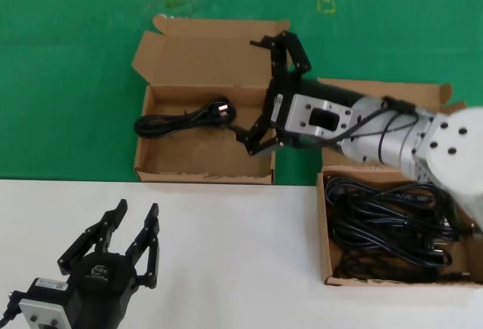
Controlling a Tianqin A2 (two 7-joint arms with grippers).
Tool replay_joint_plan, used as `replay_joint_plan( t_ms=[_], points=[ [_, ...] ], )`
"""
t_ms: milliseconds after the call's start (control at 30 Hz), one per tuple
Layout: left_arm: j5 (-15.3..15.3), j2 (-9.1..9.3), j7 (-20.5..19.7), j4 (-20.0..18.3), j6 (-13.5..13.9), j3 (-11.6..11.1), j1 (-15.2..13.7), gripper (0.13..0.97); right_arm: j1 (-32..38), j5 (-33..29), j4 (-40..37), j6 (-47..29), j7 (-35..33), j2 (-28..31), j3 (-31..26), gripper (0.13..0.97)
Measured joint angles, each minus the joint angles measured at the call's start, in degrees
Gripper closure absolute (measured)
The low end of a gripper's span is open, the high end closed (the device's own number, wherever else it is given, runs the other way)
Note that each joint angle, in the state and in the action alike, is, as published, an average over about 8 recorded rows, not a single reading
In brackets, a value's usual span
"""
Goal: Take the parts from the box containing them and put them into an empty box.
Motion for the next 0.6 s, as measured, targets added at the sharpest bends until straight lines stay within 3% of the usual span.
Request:
replay_joint_plan(
  t_ms=[300, 600],
  points=[
    [-0.17, 0.01, 0.09, 0.03, -0.14, -0.05, 0.16, 0.714, -9.35, 2.13, 5.55, 3.62, 2.91, 0.95, 5.02, 0.129],
    [-0.34, 0.03, 0.17, 0.05, -0.29, -0.11, 0.33, 0.511, -18.83, 4.29, 11.18, 7.27, 5.85, 1.90, 10.11, 0.129]
  ],
)
